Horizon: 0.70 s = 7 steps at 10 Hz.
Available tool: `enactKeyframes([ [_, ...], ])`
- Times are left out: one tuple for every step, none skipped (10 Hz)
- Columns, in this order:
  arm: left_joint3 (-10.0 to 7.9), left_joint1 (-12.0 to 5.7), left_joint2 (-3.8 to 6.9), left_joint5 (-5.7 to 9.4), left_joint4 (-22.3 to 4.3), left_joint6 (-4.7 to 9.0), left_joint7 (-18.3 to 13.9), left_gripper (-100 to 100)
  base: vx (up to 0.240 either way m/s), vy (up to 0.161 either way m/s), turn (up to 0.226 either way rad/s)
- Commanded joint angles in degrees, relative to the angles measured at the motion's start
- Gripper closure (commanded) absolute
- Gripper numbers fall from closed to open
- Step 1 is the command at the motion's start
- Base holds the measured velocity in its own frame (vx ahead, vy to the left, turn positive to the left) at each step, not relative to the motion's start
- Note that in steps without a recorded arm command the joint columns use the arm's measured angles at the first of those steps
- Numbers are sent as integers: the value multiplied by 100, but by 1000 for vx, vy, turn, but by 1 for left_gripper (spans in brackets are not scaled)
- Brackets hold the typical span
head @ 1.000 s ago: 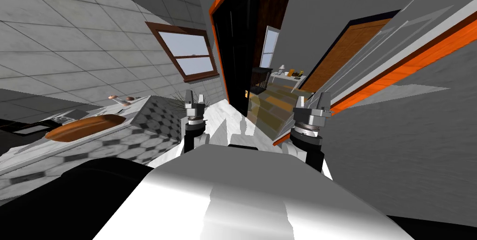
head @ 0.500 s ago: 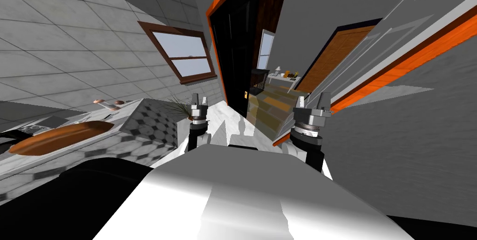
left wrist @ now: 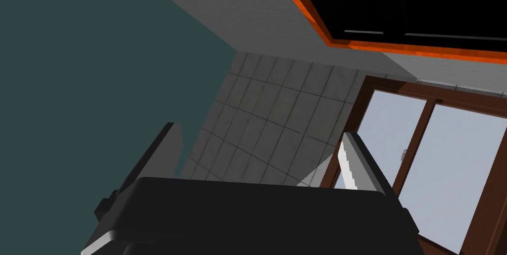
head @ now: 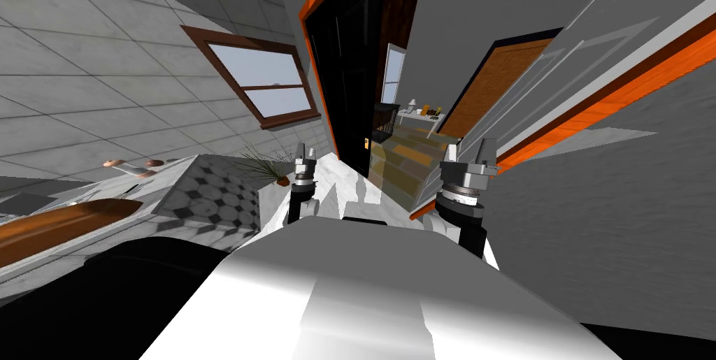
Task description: Push the door open
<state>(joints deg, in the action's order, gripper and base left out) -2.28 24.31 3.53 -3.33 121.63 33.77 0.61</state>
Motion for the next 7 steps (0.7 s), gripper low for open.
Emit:
enactKeyframes([
  [6, -82, 23, 8, -218, 30, 0, -100, 73, 41, -108],
  [10, -138, 34, 13, -370, 48, 1, -100, 75, 58, -119],
  [15, -194, 46, 18, -522, 67, 2, -100, 96, 74, -129],
  [20, -249, 58, 24, -674, 86, 3, -100, 81, 60, -130],
  [25, -305, 70, 29, -826, 105, 4, -100, 81, 64, -114],
  [30, -364, 80, 34, -986, 124, 5, -100, 94, 73, -151],
  [36, -425, 88, 40, -1154, 145, 6, -100, 95, 67, -126],
])
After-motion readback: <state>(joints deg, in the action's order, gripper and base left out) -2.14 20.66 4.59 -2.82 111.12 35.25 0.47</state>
